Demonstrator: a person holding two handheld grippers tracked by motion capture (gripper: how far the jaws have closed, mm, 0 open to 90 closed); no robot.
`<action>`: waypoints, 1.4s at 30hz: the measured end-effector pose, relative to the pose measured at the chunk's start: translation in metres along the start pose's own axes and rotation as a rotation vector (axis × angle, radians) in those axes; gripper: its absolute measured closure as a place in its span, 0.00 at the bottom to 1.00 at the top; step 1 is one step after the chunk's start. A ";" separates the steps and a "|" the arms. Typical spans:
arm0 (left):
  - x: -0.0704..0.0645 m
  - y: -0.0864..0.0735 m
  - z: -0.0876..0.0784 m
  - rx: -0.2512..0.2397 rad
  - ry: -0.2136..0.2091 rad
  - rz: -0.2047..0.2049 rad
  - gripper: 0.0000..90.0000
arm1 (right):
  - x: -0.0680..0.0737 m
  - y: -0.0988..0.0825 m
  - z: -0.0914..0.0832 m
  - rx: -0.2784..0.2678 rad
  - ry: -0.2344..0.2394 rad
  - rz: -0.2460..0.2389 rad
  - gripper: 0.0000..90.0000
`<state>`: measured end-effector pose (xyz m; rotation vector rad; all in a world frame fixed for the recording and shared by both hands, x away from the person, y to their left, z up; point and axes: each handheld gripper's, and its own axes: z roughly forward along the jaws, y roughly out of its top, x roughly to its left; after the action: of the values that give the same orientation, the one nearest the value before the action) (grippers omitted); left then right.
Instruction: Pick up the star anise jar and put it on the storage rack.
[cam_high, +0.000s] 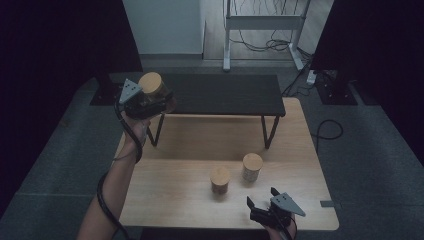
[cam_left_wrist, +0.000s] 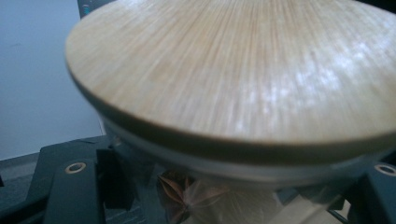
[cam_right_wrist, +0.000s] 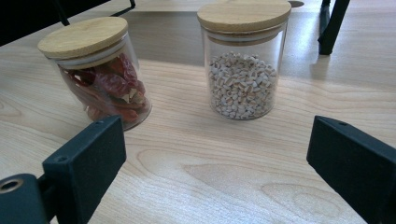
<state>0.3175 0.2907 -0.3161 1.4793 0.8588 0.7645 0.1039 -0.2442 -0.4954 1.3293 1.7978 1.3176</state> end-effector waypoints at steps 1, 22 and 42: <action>0.001 0.000 0.001 0.000 0.001 -0.004 0.29 | 0.000 0.000 0.000 0.000 0.001 0.001 0.04; 0.013 0.004 0.022 0.009 0.032 -0.009 0.29 | -0.002 0.000 0.000 0.001 0.005 0.009 0.04; 0.023 0.001 0.047 0.063 0.050 0.014 0.29 | -0.006 0.000 0.000 0.002 -0.003 0.026 0.04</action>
<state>0.3691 0.2864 -0.3192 1.5289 0.9186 0.7943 0.1058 -0.2497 -0.4959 1.3591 1.7862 1.3268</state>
